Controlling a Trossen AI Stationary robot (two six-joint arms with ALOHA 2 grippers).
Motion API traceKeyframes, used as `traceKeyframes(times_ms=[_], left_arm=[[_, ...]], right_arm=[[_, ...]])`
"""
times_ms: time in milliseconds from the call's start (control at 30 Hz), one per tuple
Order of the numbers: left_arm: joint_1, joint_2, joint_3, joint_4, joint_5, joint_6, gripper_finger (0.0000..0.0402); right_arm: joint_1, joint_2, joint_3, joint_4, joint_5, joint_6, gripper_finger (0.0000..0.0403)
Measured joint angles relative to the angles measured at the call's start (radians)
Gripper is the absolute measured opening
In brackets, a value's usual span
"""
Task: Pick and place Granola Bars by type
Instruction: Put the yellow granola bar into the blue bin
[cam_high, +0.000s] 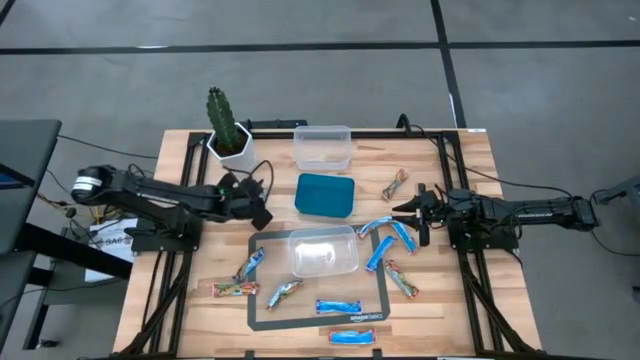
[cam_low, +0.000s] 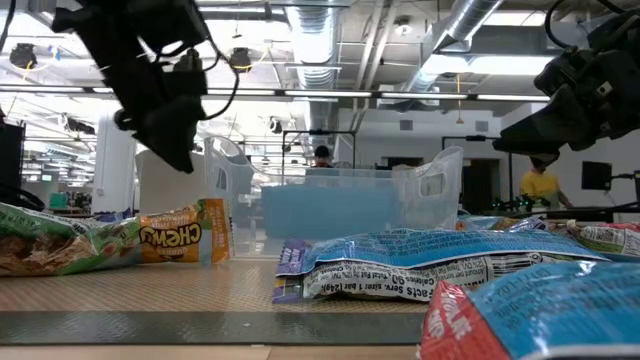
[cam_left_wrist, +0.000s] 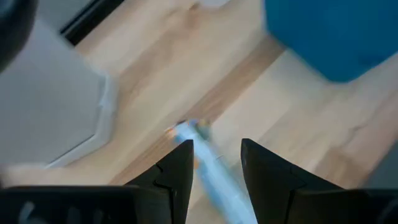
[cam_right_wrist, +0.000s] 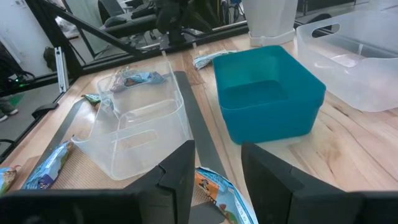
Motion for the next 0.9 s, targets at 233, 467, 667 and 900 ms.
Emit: traceKeyframes(times_ms=[233,467,667,900], left_arm=[[-0.001,0.023,0.045,-0.042,-0.049,-0.032,0.0128],[0.025,0.023,0.046,-0.115,-0.059,-0.133,0.0128],[0.050,0.047,0.046,-0.158,-0.043,-0.209,0.0128],[0.086,0.148,0.045,-0.145,0.003,-0.201,0.0146]], right_arm=[[0.000,0.000,0.000,0.000,0.000,0.000,0.0124],[0.000,0.000,0.000,0.000,0.000,0.000,0.0124],[0.000,0.000,0.000,0.000,0.000,0.000,0.0124],[0.000,-0.001,0.000,0.001,0.000,0.000,0.0124]])
